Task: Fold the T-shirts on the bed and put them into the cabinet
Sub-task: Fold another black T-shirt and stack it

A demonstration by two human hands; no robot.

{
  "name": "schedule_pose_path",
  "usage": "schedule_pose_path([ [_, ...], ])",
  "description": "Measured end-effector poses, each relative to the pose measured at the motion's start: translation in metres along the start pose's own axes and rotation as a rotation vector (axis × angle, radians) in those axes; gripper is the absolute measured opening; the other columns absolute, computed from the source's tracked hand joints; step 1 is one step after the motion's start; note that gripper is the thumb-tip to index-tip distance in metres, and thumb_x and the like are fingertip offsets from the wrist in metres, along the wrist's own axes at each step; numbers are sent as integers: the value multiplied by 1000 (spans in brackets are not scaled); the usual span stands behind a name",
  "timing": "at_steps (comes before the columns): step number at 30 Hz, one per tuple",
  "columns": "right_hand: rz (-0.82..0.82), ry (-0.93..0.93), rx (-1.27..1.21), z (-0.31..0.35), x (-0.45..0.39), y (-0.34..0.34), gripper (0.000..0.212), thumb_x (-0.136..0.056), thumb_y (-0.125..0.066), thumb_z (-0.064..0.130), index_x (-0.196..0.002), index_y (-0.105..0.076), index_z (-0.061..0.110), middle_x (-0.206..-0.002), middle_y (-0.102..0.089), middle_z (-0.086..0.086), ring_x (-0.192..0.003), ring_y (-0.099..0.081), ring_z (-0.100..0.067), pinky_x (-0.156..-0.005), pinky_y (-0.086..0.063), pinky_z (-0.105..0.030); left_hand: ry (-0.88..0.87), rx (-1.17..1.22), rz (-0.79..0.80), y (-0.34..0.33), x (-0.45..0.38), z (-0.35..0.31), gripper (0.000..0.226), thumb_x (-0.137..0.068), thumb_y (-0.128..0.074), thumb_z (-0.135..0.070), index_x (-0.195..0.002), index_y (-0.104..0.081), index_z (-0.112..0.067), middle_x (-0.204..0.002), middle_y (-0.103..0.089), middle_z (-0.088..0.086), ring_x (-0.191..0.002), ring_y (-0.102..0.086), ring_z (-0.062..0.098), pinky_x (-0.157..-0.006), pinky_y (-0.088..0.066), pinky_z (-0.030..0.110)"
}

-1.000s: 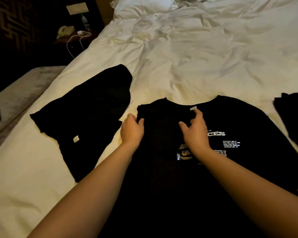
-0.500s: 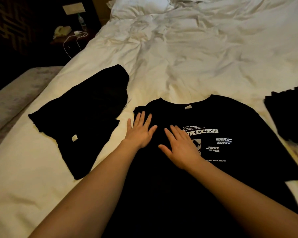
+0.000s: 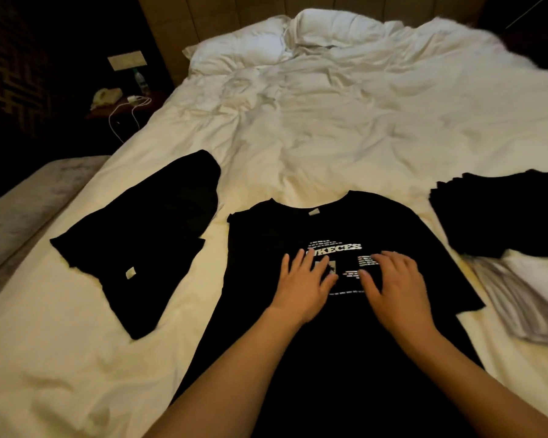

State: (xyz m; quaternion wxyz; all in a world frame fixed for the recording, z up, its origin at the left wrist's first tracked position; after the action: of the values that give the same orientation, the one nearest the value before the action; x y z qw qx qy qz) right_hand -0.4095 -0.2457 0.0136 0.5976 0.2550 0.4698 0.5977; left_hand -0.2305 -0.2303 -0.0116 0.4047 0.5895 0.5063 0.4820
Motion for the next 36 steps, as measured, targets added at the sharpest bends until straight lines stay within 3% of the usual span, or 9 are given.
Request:
schedule_pose_path([
  [6, -123, -225, -95, -71, 7, 32, 41, -102, -48, 31, -129, -57, 2, -129, -56, -20, -124, -44, -37, -103, -38, -51, -138, 136, 80, -16, -10, -64, 59, -106, -23, -54, -160, -12, -32, -168, -2, 0, -154, 6, 18, -122, 8, 40],
  [11, -48, -379, -269, -107, 6, 44, 49, -101, -50, 30, -139, -45, -1, -131, -54, -25, -122, -50, -41, -98, -45, -50, -197, 187, -19, -21, -16, -107, 55, -107, -30, -48, -158, -22, -30, -168, -10, -1, -154, 0, 14, -122, 5, 34],
  [14, 1, -404, -281, -116, -4, 50, 36, -99, -54, 30, -117, -61, 0, -107, -66, -21, -99, -62, -38, -77, -49, -42, -265, 266, -141, -15, -20, -135, 49, -107, -38, -40, -154, -37, -24, -164, -24, 0, -153, -10, 14, -119, -1, 23],
  [17, 68, -418, -255, -122, -5, 51, 29, -95, -60, 30, -88, -67, 4, -76, -65, -11, -76, -62, -33, -59, -40, -34, -330, 270, -199, -14, -29, -153, 43, -107, -42, -35, -146, -50, -20, -159, -36, 1, -151, -19, 15, -120, -8, 26],
  [21, 63, -417, -351, -124, -8, 56, 23, -97, -57, 26, -87, -60, 5, -74, -58, -7, -74, -57, -31, -58, -34, -35, -347, 224, -261, -14, -35, -167, 52, -101, -33, -46, -130, -63, -16, -136, -60, 3, -137, -43, 19, -119, -26, 37],
  [25, -96, -420, -563, -128, -12, 68, 20, -99, -54, 27, -99, -59, 7, -85, -59, -3, -78, -54, -21, -64, -33, -33, -287, 348, -373, -5, -40, -166, 43, -98, -41, -43, -109, -72, -15, -106, -69, -2, -106, -57, 15, -97, -45, 38],
  [29, -220, -442, -731, -137, -13, 81, 16, -95, -63, 24, -101, -70, 12, -87, -67, 4, -88, -64, -14, -73, -45, -28, -307, 571, -274, 8, -42, -190, 17, -98, -62, -27, -106, -73, -18, -101, -70, -9, -99, -59, 6, -93, -46, 25],
  [33, -258, -454, -938, -139, -16, 88, 23, -100, -54, 33, -93, -73, 22, -88, -72, 3, -87, -67, -15, -80, -55, -40, -260, 727, -164, 14, -42, -208, 20, -93, -70, -31, -110, -72, -23, -105, -70, -13, -100, -63, -2, -92, -50, 20],
  [36, -142, -494, -1114, -131, -16, 88, 41, -105, -37, 44, -97, -73, 26, -96, -71, 4, -92, -67, -9, -78, -53, -25, -193, 697, -188, 17, -43, -215, 28, -89, -73, -38, -112, -68, -24, -101, -67, -16, -95, -61, -5, -85, -49, 13],
])
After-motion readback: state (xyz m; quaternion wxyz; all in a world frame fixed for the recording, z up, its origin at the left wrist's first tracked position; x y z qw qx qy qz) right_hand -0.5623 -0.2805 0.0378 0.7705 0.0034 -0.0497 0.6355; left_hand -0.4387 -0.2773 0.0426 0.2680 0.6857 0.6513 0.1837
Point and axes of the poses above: each hand's wrist, its own x-axis away from the middle knuckle, its own y-axis out of the back of the hand, z = x × y, the point moved 5 cm from there along -x, towards the middle knuckle
